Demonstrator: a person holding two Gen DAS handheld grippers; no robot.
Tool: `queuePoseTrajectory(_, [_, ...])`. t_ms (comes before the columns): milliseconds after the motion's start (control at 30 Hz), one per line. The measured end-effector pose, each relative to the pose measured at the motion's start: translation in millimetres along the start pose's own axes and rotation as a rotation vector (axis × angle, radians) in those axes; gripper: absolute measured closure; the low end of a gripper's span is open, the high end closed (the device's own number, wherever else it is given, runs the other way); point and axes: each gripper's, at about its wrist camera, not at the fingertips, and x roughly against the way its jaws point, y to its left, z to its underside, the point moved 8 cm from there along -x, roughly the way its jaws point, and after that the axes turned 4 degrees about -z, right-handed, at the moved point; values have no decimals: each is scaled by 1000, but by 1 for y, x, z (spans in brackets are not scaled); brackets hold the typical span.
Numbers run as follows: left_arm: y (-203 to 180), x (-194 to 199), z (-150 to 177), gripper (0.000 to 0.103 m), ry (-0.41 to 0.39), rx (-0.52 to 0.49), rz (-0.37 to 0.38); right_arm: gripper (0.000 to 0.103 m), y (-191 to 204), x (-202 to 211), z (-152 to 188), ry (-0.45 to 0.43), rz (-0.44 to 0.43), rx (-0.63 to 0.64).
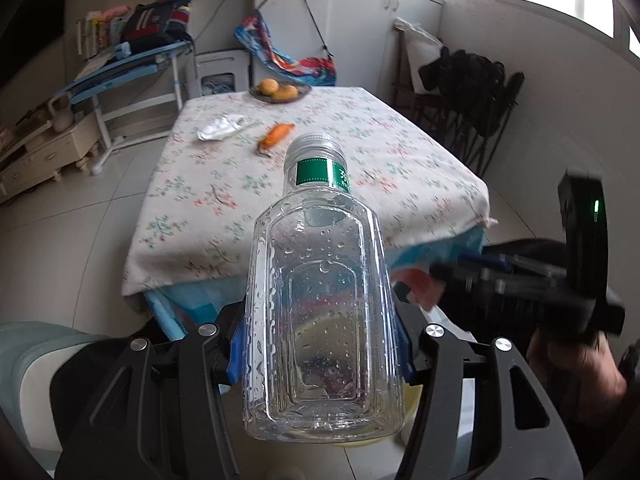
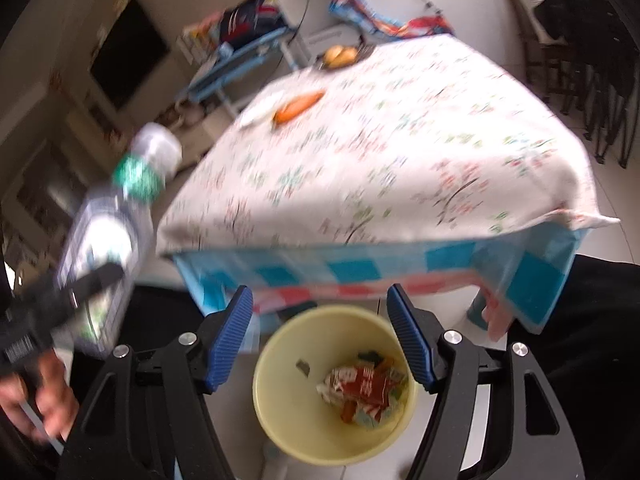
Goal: Collect trash
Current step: 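Open the right gripper to drop the wrapper while the left gripper drops the bottle into the bucket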
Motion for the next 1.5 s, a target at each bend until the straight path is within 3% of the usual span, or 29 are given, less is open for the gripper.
queuePoseTrajectory(267, [-27, -15, 40, 50, 110, -62, 56, 31, -15, 22, -17, -121, 25, -52])
queuePoseTrajectory(600, [-53, -47, 81, 49, 268, -143, 87, 31, -18, 25, -19, -135, 19, -63])
queuePoseTrajectory(733, [-57, -70, 100, 49, 367, -169, 77, 31, -18, 25, -18, -135, 15, -66])
queuePoseTrajectory(867, [-54, -83, 107, 48, 417, -179, 33, 31, -19, 26, -18, -133, 15, -65])
queuePoseTrajectory(1100, [-51, -80, 106, 42, 399, -195, 11, 31, -18, 25, -17, -130, 15, -66])
queuePoseTrajectory(1500, [-44, -64, 82, 33, 269, -199, -56, 29, -17, 24, -16, -126, 20, -63])
